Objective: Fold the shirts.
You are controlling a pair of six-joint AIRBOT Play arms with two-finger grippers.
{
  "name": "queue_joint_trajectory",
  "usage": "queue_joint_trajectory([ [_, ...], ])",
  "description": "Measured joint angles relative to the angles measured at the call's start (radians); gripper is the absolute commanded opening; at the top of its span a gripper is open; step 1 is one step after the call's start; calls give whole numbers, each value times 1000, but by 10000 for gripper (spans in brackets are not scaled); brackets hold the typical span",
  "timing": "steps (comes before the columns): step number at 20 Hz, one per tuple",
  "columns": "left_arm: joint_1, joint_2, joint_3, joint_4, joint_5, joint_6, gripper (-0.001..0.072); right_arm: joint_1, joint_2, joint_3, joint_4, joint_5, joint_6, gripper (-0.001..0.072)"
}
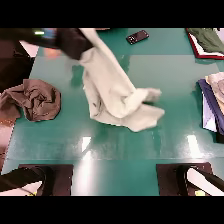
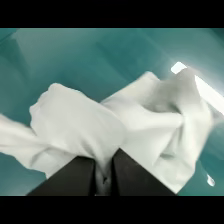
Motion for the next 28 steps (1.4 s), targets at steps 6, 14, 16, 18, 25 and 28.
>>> queue_joint_trajectory([
  [6,162,-238,18,-30,-18,-86,650,-5,-3,18,-2,12,0,17],
  [14,343,-31,-655,-231,48,-49,650,-23,-12,20,-2,28,0,17],
  [16,350,31,-903,-362,176,0,650,-23,-23,20,0,39,0,17],
  [18,354,61,-1092,-514,280,77,647,-14,-38,20,-2,55,1,17],
  [25,281,20,-1313,-775,513,206,546,60,-89,20,0,88,1,17],
  [28,224,-38,-1288,-821,579,216,528,71,-95,20,-1,95,1,17],
])
